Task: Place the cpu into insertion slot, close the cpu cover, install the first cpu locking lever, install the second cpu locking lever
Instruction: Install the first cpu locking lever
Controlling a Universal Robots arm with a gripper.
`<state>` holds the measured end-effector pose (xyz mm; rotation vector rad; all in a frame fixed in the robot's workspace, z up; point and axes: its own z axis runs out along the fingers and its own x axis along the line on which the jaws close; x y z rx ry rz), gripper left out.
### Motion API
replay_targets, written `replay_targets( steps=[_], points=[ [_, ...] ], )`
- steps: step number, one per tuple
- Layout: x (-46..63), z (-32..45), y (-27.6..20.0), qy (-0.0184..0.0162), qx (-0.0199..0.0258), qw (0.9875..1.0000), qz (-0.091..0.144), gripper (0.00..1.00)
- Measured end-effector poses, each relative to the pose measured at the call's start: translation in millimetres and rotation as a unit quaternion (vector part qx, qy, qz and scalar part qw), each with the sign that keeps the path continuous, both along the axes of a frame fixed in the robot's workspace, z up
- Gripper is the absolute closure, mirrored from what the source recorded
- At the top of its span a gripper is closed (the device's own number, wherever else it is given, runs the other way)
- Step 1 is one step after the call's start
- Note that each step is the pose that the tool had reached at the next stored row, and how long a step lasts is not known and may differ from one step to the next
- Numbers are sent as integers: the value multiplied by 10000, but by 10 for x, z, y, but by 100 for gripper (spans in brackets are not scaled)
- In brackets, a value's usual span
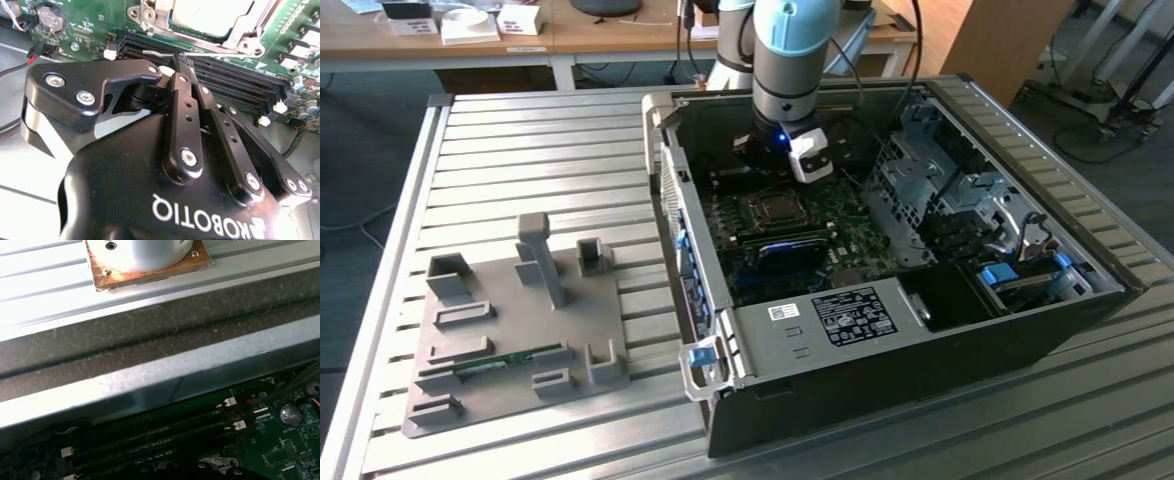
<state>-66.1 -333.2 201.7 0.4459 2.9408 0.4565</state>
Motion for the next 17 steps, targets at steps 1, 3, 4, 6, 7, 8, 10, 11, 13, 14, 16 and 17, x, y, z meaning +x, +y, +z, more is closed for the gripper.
replay_targets(
  steps=[1,3,4,6,7,8,10,11,13,14,16,17],
  points=[
    [0,0,3,0,0,10000,0,89],
    [0,0,6,0,0,10000,0,89],
    [0,0,7,0,0,10000,0,89],
    [0,-1,8,0,0,10000,0,89],
    [0,0,8,0,-1,10000,0,89],
    [0,-1,8,0,-1,10000,0,89],
    [2,-2,9,0,-2,10000,-1,89],
    [2,-2,8,0,-2,10000,0,89],
    [3,-2,8,0,-1,10000,0,89],
    [3,-2,8,0,-1,10000,0,89],
    [3,-2,8,0,-1,10000,0,89],
    [2,-3,10,0,0,10000,0,89]
  ],
)
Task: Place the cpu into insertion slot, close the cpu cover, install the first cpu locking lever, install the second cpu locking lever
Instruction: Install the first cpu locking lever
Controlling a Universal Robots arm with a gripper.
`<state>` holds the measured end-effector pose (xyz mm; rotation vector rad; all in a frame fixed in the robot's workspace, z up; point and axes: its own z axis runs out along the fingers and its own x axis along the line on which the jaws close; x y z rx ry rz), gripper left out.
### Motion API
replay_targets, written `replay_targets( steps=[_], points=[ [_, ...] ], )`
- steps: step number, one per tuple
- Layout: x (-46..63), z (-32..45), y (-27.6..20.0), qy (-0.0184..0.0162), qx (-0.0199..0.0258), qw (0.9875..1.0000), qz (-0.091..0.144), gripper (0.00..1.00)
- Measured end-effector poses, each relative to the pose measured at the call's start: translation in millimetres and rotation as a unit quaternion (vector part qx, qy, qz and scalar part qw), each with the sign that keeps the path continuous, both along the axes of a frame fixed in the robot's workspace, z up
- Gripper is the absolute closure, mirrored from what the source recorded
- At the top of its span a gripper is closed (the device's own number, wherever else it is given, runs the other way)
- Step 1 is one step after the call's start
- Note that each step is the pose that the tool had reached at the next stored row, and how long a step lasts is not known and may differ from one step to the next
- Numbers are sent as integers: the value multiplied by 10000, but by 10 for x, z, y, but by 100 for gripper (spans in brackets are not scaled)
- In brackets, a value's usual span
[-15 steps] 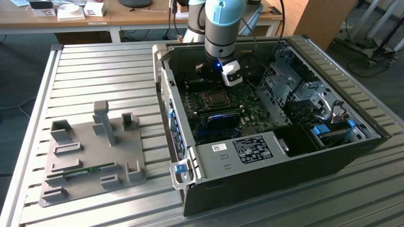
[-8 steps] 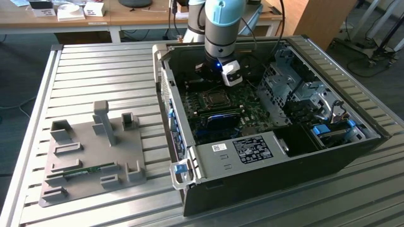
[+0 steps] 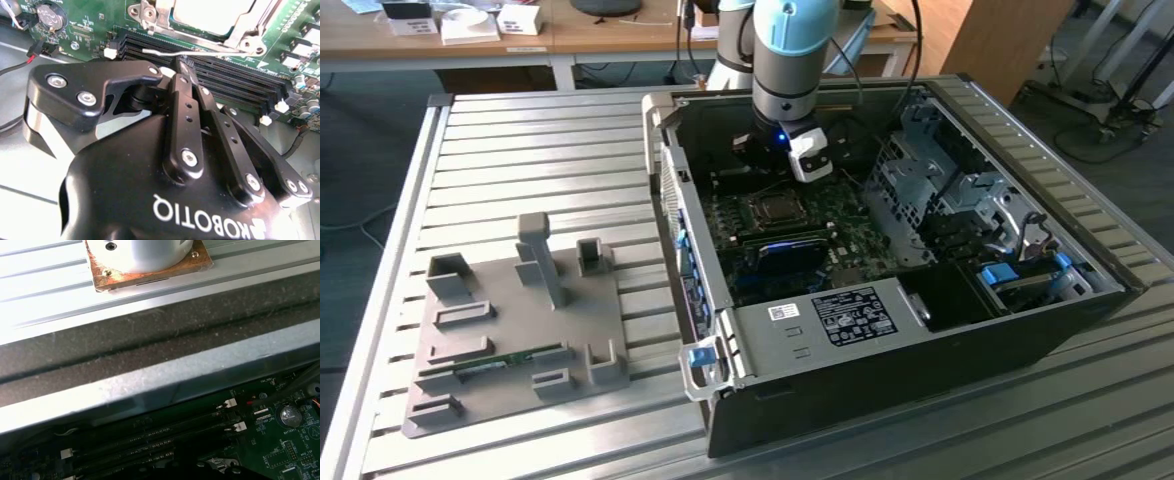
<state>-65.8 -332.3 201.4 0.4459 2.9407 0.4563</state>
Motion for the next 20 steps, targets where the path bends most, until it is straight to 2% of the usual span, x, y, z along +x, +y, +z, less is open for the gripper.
replay_targets(
  steps=[4,11,16,20],
  points=[
    [-5,3,15,1,11,10000,0,89],
    [-6,58,34,0,28,10000,0,89],
    [-22,60,51,1,114,9999,0,89],
    [-29,79,54,0,137,9999,1,89]
  ],
)
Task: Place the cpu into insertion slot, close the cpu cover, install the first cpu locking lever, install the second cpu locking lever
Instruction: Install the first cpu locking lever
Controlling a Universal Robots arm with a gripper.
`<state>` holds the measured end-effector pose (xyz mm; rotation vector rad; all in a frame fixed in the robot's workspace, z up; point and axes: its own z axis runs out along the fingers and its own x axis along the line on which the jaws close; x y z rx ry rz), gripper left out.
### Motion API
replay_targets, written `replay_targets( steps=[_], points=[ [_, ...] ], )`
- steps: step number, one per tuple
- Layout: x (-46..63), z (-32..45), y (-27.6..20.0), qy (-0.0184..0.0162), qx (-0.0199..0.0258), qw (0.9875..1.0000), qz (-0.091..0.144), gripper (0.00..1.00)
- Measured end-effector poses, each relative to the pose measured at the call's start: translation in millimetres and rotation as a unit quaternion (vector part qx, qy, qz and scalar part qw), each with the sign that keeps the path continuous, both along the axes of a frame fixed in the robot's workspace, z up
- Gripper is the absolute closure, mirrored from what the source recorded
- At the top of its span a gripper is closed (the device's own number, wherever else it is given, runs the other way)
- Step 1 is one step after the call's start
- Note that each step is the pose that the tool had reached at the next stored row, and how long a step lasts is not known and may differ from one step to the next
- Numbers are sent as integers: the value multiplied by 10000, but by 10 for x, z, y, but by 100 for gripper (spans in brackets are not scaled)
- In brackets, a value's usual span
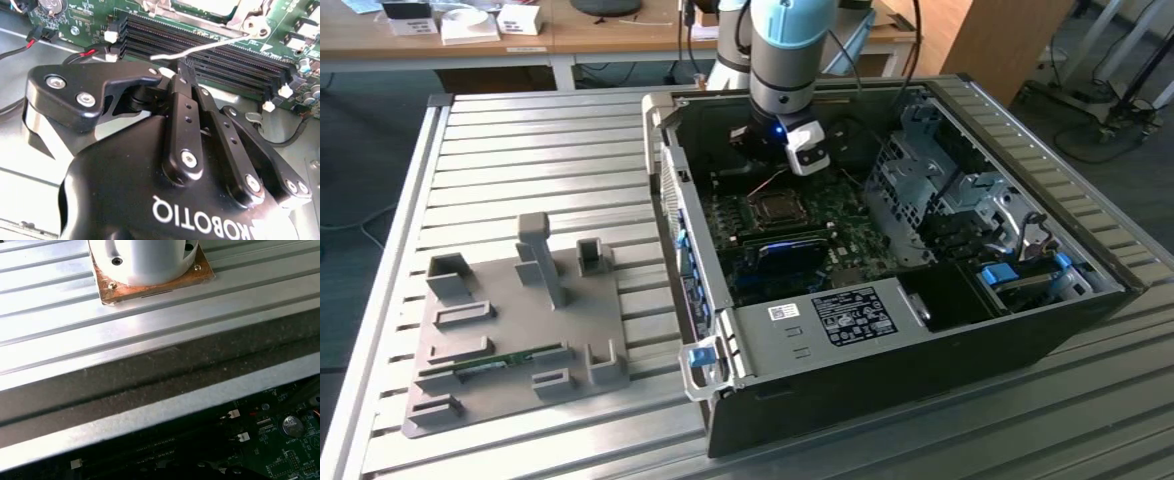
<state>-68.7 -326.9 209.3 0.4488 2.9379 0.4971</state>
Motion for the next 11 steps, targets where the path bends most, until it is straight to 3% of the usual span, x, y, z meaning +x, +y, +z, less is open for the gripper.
replay_targets(
  steps=[8,11],
  points=[
    [-1,111,1,0,22,10000,-1,89],
    [-1,118,-11,0,53,10000,-1,89]
  ],
)
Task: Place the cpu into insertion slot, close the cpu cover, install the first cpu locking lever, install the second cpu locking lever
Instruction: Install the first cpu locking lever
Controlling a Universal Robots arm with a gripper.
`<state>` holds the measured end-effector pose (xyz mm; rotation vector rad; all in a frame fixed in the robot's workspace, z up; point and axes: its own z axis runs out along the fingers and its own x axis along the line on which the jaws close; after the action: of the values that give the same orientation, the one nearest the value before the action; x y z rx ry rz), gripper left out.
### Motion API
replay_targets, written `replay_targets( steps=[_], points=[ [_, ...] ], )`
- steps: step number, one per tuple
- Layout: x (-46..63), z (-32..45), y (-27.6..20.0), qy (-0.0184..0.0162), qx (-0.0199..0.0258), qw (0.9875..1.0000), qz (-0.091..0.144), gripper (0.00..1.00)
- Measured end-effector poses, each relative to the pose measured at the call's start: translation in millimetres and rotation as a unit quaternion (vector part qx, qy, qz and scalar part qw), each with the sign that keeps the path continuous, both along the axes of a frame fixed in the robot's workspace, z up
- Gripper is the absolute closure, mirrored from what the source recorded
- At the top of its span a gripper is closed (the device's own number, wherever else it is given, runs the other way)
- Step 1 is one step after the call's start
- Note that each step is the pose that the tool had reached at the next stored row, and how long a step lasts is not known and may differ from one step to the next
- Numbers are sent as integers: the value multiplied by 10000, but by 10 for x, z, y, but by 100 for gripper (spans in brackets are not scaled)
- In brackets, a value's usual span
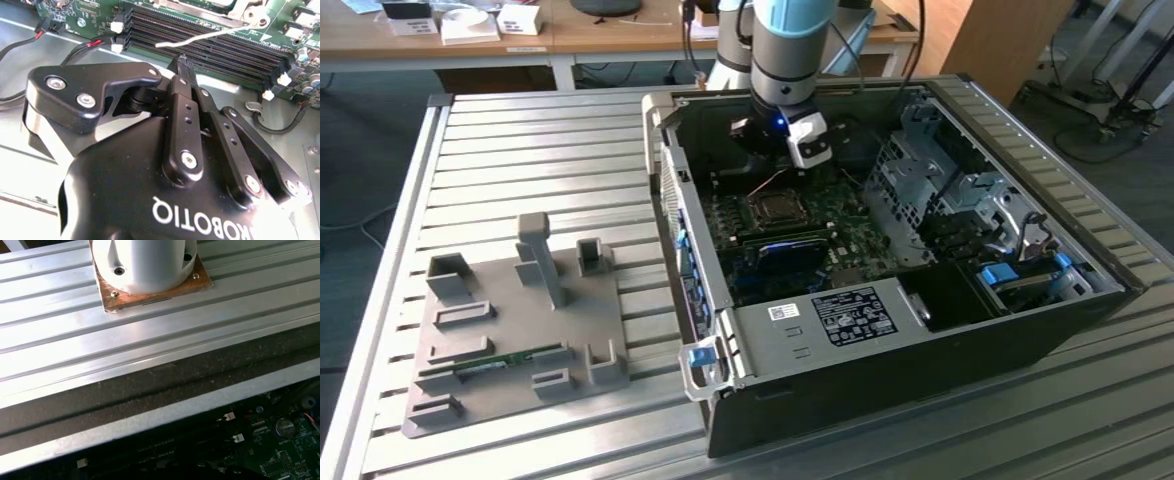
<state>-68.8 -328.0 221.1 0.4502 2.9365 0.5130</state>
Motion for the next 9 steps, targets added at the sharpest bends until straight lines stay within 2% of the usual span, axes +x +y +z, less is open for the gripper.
replay_targets(
  steps=[5,9],
  points=[
    [-2,1,-66,-1,85,10000,-1,89],
    [-24,1,-86,-6,94,10000,0,89]
  ],
)
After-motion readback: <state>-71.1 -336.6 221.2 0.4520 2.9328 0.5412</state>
